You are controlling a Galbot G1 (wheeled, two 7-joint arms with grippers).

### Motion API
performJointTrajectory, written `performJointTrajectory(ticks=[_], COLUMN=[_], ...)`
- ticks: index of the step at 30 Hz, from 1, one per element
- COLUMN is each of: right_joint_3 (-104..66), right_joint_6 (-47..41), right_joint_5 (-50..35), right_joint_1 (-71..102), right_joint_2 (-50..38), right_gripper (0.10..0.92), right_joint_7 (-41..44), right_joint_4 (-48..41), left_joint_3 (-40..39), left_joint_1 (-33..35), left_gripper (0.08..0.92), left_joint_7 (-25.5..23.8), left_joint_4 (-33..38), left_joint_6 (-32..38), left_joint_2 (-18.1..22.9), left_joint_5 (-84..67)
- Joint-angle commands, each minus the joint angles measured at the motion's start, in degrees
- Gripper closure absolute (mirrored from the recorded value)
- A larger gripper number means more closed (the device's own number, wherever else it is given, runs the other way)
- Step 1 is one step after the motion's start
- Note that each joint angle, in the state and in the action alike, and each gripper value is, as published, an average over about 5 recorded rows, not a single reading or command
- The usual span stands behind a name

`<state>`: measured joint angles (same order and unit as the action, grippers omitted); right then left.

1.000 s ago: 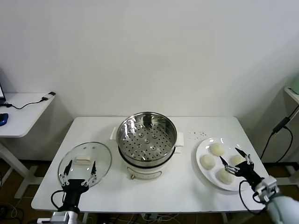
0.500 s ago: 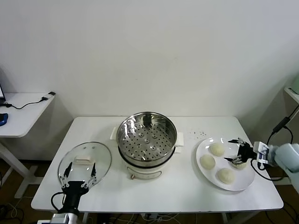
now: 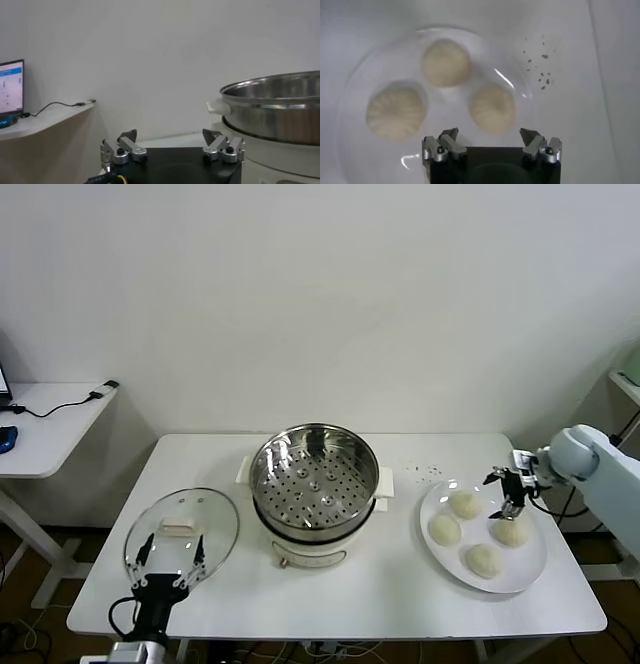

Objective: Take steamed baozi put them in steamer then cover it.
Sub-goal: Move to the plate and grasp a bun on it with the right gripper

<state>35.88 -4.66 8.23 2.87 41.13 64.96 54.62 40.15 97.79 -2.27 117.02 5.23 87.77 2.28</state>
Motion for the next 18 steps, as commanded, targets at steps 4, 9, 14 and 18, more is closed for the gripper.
performJointTrajectory(ticks=[4,9,14,18], right_joint_3=[7.65,6.92,7.02,7.36], right_joint_6=[1.17,1.74,2.06,2.29], right_joint_5=[3.81,4.44,4.30,4.31], right_joint_1=[-6.82,-5.65,-5.13,-4.72], right_joint_2=[10.86,12.97,13.64,13.42], right_gripper=[0.203,0.203,0.203,0.203], right_joint_7=[2.69,2.67,2.77,2.94], right_joint_4=[-13.13,-14.90,-15.18,-15.13], left_joint_3=[0.51,0.92,1.03,1.04], left_joint_1=[-0.01,0.13,0.06,0.03], left_gripper=[0.177,0.177,0.177,0.177], left_joint_7=[0.02,0.06,0.09,0.11], left_joint_4=[-0.69,-0.88,-1.08,-1.10], left_joint_6=[0.20,0.40,0.45,0.44], left_joint_2=[0.00,0.01,0.00,0.01], left_joint_5=[0.73,1.37,1.56,1.51])
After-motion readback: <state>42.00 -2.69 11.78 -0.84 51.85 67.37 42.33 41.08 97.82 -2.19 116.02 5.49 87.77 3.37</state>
